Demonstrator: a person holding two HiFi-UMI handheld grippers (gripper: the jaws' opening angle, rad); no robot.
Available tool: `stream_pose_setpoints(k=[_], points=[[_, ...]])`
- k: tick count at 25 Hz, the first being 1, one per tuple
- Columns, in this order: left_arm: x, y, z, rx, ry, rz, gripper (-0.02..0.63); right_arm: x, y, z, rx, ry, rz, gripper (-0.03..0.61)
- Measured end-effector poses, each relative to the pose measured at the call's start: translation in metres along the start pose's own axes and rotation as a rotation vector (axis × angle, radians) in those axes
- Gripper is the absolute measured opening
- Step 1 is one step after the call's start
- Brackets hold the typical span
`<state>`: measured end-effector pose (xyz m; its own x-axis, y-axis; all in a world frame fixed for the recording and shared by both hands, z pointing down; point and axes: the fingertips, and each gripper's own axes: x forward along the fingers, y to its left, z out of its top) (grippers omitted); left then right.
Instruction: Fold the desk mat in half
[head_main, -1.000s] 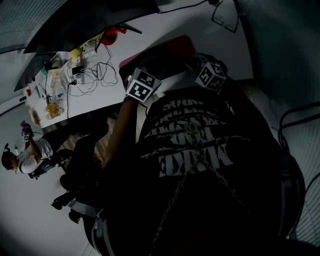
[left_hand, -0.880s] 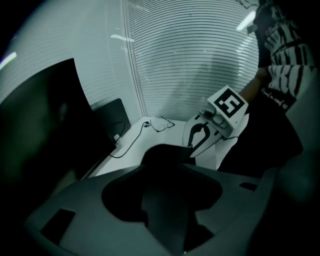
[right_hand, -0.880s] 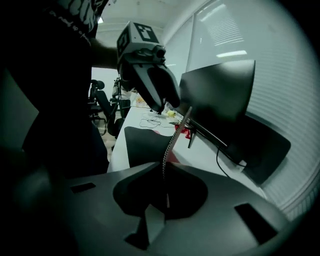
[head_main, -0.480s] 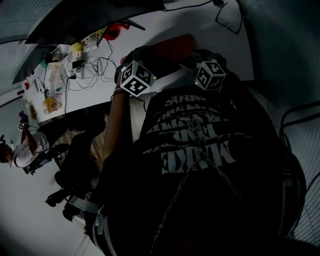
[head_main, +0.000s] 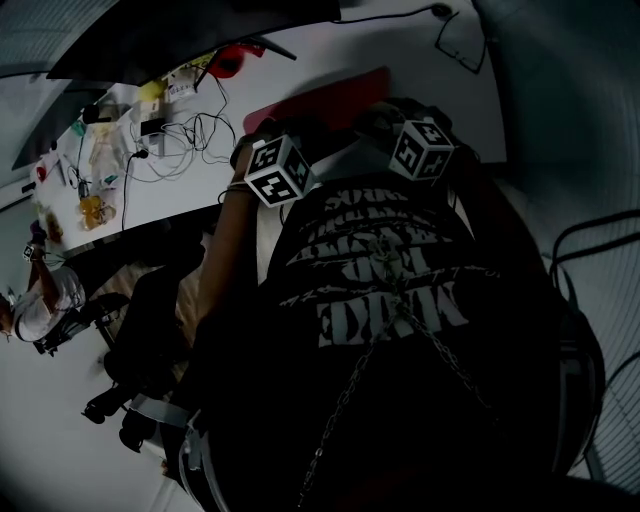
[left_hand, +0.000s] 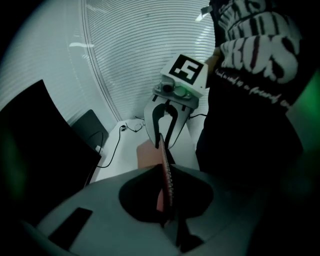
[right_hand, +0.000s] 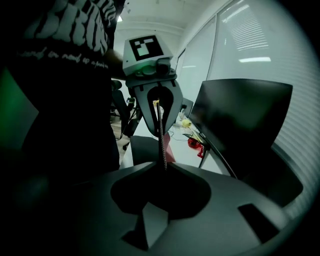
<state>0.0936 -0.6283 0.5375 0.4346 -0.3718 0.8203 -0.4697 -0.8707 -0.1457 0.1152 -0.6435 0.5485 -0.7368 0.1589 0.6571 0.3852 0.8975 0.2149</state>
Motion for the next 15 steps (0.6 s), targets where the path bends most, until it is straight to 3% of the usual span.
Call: stream_pose_setpoints(k=[3,8,15], points=[[-0.026,-0.004,0.001,0.021,-0.028,0.006,0.023,-0.003,-0.005,0.013,0.021,-0.043,0.018,0.102],[-0.067,-0.021,-0.004,0.089,-0.031,-0.028,0.023,0.006,-0.02,0.008,-0.078,0.033,0.023,0.148],[-0.116,-0.03,-0.018,-0.026,-0.102,-0.015,0.023,0.03,-0.042,-0.002,-0.228,0.14,0.052,0.147]])
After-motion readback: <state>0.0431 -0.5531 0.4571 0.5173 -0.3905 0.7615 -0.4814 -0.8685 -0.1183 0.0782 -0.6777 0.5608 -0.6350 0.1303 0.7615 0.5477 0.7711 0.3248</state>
